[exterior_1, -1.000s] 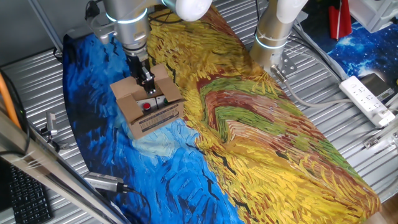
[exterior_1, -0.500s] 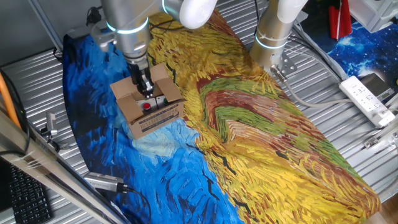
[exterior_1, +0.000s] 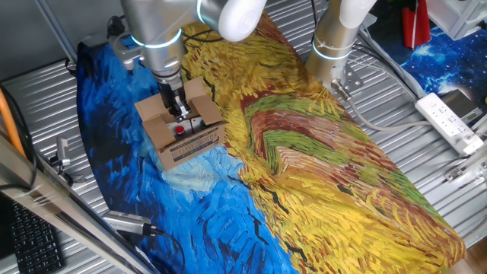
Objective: Open a box
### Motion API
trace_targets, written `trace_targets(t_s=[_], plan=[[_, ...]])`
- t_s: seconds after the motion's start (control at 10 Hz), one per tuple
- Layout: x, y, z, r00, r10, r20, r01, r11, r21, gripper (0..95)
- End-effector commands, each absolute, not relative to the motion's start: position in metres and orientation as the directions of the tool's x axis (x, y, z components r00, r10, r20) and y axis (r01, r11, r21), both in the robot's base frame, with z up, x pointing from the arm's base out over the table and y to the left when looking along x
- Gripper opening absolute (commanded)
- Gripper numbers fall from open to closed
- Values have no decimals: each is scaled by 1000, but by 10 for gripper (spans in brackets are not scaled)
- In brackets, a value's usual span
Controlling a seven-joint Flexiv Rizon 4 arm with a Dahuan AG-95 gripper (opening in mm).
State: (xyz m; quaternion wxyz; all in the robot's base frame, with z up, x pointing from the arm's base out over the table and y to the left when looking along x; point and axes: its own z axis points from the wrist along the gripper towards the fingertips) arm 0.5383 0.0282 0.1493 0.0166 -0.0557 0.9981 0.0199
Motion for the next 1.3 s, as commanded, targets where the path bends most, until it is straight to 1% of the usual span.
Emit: trace_targets(t_s=[0.1, 0.3, 1.3], plan=[[538, 29, 145, -993, -112, -35, -114, 993, 38, 0], [534, 31, 138, -993, -114, -36, -115, 993, 37, 0], [519, 25, 130, -992, -121, -29, -123, 992, 41, 0]])
